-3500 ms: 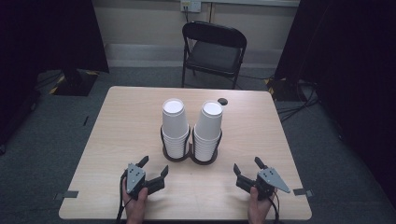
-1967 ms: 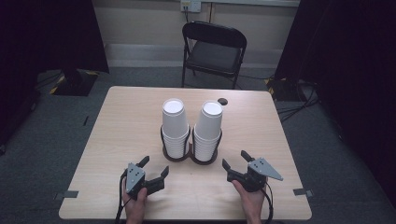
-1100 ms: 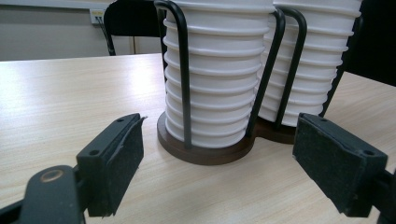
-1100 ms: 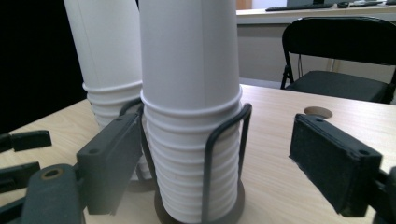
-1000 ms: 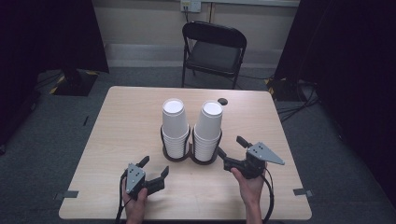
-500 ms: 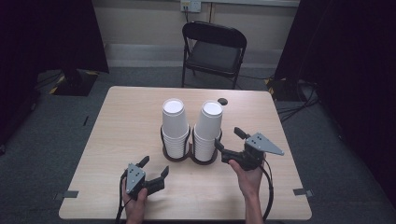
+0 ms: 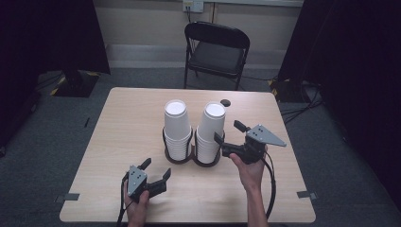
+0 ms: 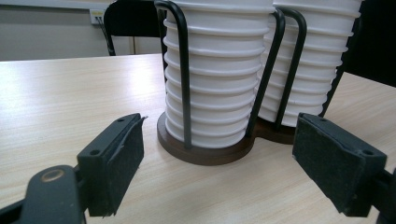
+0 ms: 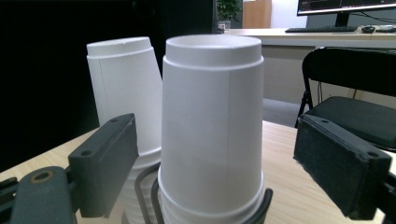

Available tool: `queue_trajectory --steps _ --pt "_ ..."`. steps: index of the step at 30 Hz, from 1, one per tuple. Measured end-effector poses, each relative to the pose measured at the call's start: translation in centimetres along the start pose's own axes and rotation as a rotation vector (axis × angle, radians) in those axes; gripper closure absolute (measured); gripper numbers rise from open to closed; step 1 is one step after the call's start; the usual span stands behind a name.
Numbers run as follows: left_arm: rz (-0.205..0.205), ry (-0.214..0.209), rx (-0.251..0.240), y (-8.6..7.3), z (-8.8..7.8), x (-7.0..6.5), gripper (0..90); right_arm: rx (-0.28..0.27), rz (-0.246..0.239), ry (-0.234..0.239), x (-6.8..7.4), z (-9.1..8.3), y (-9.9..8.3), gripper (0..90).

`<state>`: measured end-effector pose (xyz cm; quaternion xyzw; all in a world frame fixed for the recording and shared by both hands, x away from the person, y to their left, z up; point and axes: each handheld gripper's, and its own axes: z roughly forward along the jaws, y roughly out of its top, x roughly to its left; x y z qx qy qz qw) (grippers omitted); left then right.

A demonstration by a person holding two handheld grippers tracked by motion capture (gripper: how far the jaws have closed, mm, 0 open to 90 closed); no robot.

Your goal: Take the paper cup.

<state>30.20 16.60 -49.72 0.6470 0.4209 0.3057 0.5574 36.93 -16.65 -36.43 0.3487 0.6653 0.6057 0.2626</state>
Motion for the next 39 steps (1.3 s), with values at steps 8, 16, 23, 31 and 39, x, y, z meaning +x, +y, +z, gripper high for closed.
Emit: queue_trajectory --steps 8,16,23,31,39 --pt "-0.004 0.003 -0.005 0.0 0.0 0.0 16.5 -0.013 -0.004 0.019 0.2 1.0 1.0 13.1" --pt "-0.004 0.005 -0.005 0.0 0.0 -0.1 16.4 -0.011 0.001 0.031 0.2 2.2 1.6 13.1" --pt "-0.002 0.002 -0.006 0.0 0.0 0.0 16.5 -0.010 0.012 0.024 -0.1 3.1 1.9 13.0" --pt "0.001 0.003 -0.006 0.0 0.0 0.0 16.5 0.014 0.015 0.036 -0.3 4.4 2.1 13.0" --pt "0.001 0.003 -0.007 0.0 -0.1 0.0 16.5 0.043 0.016 0.043 -0.3 5.9 1.9 12.7"
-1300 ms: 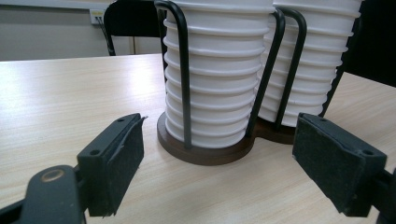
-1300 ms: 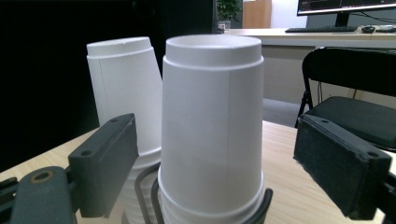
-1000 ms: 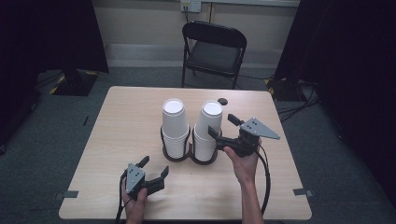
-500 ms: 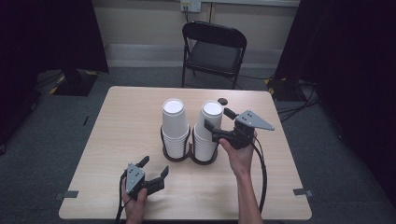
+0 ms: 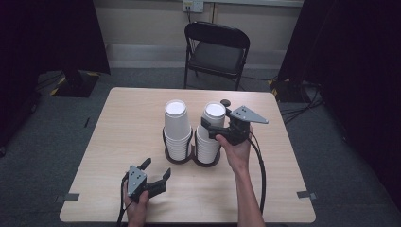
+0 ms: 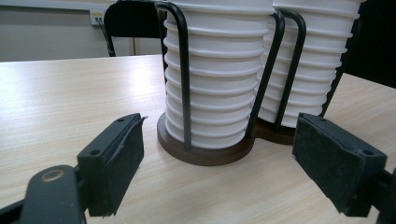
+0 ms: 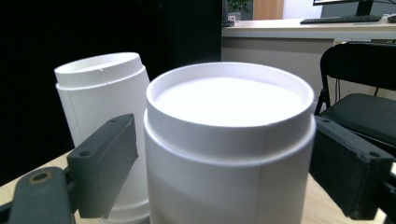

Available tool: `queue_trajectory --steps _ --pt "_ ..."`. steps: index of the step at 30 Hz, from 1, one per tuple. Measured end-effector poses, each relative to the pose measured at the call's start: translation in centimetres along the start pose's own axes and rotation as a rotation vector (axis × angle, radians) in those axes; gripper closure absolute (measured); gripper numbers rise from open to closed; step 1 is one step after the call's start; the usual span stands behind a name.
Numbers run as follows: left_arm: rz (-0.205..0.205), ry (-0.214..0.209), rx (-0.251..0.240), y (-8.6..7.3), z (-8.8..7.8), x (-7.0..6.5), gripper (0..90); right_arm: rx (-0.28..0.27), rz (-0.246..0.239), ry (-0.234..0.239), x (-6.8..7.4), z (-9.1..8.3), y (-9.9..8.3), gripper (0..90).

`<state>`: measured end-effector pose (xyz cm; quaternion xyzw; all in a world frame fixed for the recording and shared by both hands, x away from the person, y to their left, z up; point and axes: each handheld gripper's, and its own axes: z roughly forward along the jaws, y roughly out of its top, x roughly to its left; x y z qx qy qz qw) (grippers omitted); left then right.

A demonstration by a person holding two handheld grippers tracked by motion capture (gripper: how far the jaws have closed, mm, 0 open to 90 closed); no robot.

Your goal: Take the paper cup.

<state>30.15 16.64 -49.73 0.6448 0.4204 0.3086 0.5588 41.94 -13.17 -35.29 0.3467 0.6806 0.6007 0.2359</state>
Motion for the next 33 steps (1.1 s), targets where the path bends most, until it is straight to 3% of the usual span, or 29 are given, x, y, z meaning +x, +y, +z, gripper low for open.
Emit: queue_trajectory --steps 21,33 --pt "0.000 -0.001 -0.002 0.0 0.0 0.0 16.4 0.072 0.004 -0.014 -0.3 1.4 -2.0 13.0" --pt "-0.005 -0.004 -0.002 0.0 0.0 0.0 16.5 0.074 -0.003 -0.026 -0.2 1.3 -2.4 13.5"
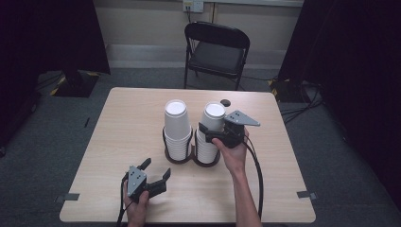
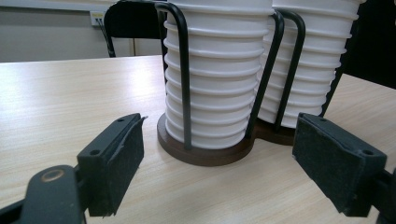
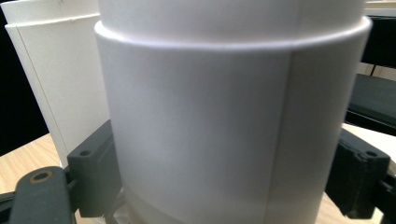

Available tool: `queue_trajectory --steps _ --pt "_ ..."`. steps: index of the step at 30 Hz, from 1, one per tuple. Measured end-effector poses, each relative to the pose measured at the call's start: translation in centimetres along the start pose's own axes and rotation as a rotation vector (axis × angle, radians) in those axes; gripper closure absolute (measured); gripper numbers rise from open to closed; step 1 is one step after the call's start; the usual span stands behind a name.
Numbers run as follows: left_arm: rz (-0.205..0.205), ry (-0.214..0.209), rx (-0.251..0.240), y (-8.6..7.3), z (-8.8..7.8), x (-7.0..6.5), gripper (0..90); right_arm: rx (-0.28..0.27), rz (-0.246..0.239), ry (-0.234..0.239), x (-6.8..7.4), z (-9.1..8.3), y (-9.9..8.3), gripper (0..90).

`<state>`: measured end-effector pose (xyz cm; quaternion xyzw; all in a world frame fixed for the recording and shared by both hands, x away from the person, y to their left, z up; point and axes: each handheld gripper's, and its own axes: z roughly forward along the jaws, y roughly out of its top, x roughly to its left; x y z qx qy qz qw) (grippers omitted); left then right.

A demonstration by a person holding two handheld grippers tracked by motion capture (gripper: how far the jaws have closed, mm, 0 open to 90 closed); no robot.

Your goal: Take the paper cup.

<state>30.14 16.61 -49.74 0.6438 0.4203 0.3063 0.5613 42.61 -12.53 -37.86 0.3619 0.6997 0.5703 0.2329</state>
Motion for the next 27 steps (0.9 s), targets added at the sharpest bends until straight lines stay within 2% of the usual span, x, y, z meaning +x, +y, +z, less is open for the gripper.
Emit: queue_trajectory --steps 19,27 --pt "0.002 0.003 0.000 0.0 0.0 0.0 16.4 -0.009 -0.014 0.007 0.0 -0.2 0.3 15.6" --pt "0.003 0.004 0.000 0.0 0.0 0.0 16.4 -0.043 -0.009 0.006 -0.3 -0.6 1.1 15.8"
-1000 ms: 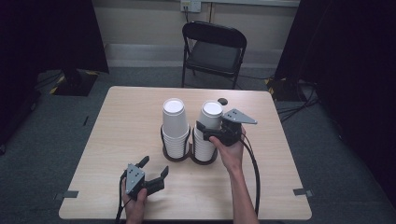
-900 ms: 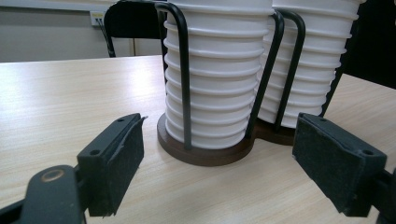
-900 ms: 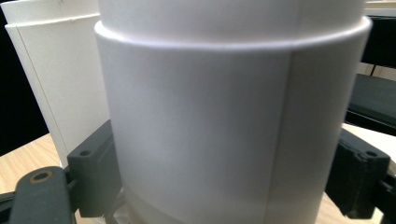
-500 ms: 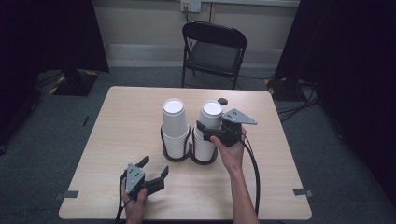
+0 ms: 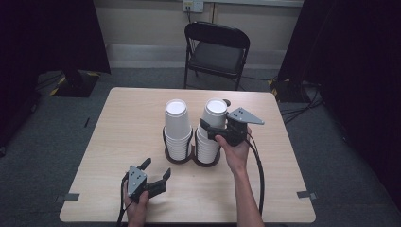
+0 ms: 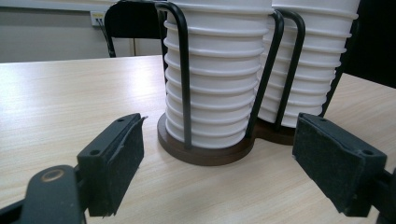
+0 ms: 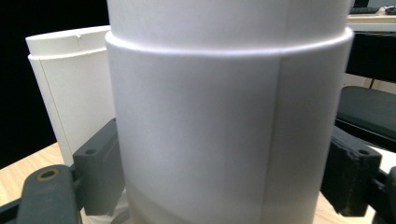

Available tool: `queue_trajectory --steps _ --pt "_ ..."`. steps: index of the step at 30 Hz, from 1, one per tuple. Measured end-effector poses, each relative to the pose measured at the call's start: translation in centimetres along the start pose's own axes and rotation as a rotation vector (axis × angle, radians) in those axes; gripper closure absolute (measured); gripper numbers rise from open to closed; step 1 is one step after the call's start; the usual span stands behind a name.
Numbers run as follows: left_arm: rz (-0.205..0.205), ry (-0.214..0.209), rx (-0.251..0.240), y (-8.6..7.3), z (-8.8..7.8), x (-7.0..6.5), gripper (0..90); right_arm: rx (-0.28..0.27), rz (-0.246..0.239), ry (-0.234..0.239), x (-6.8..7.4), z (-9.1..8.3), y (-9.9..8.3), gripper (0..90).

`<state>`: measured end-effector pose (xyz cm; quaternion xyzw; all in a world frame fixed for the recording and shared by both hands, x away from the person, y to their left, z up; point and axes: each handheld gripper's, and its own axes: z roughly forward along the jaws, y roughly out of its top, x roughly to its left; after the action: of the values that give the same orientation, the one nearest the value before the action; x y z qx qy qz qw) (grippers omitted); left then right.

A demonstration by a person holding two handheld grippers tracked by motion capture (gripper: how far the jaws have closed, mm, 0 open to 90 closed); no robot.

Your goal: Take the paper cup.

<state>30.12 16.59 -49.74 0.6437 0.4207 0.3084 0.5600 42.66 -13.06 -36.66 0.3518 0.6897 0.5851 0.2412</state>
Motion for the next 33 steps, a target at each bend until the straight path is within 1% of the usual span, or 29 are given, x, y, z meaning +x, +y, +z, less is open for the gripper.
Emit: queue_trajectory --steps 4,6,7,10,14,19,22,27,30,33 --pt "0.005 -0.004 0.002 0.0 0.0 0.0 16.4 0.004 0.002 0.001 0.0 0.0 0.2 15.9" --pt "0.000 -0.009 0.002 0.0 0.0 0.0 16.4 -0.004 0.003 -0.001 0.0 -0.1 0.3 15.9" --pt "0.006 -0.013 0.004 0.0 0.0 0.0 16.4 -0.006 0.001 -0.003 0.0 -0.1 0.4 16.0" --pt "0.008 -0.018 0.004 0.0 0.0 0.0 16.3 -0.020 0.001 -0.009 0.0 -0.2 0.6 16.1" --pt "0.011 -0.027 0.005 0.0 0.0 0.0 16.3 -0.026 0.005 -0.009 0.0 -0.4 1.1 16.3" --pt "0.022 -0.022 0.003 0.0 0.0 0.0 16.3 -0.036 0.005 -0.009 0.0 -0.5 1.5 16.2" --pt "0.019 -0.024 0.002 0.0 0.0 -0.1 16.3 -0.046 0.017 -0.005 -0.1 -0.6 1.6 16.2" --pt "0.021 -0.016 -0.002 0.0 -0.1 -0.1 16.2 -0.047 0.019 -0.002 -0.2 -0.6 1.7 16.3" --pt "0.016 -0.024 -0.004 0.0 -0.1 -0.1 16.3 -0.052 0.029 0.003 -0.2 -0.6 1.7 16.4" --pt "0.023 -0.023 -0.002 0.0 -0.1 -0.1 16.3 -0.049 0.031 0.009 -0.3 -0.7 1.9 16.5"
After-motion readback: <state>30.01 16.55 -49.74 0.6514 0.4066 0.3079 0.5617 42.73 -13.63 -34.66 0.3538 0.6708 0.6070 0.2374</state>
